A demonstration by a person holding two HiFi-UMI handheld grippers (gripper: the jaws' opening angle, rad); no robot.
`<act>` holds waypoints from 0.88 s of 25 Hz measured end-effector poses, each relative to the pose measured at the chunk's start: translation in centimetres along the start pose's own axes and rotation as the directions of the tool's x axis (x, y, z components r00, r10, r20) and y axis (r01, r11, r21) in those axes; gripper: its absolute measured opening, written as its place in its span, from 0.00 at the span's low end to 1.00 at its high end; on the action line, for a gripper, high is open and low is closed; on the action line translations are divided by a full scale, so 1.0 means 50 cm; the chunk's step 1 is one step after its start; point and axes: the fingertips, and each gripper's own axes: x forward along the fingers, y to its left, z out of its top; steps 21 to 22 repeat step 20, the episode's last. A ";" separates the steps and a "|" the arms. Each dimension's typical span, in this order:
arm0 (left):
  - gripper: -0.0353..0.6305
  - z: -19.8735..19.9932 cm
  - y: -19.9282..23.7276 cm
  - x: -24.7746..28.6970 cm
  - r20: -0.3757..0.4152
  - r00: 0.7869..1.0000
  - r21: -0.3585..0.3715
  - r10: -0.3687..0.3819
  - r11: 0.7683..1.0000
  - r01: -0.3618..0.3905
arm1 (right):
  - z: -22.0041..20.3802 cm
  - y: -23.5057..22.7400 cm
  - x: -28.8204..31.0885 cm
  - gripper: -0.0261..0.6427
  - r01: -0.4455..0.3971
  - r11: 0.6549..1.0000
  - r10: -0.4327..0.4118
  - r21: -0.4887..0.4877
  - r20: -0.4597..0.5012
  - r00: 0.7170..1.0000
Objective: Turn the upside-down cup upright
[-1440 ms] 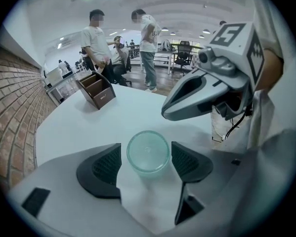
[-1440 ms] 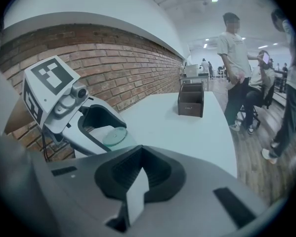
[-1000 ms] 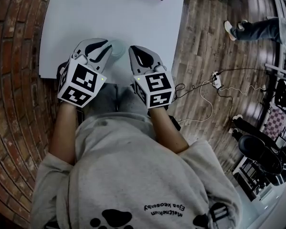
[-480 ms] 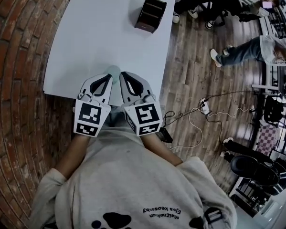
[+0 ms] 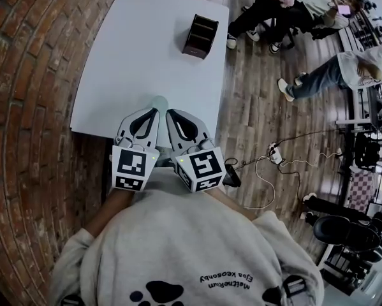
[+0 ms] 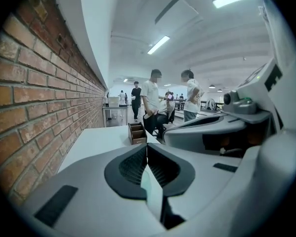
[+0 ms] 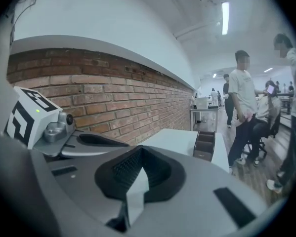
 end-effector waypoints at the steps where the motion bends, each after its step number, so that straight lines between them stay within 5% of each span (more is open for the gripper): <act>1: 0.07 0.003 0.001 -0.004 0.004 1.000 0.003 0.005 1.000 -0.005 | 0.004 0.005 -0.002 0.05 -0.002 1.000 0.002 -0.009 0.007 1.000; 22: 0.07 0.015 -0.011 0.013 0.018 0.997 0.011 0.079 0.997 -0.079 | 0.007 -0.030 0.003 0.05 -0.029 0.998 0.029 -0.059 0.005 1.000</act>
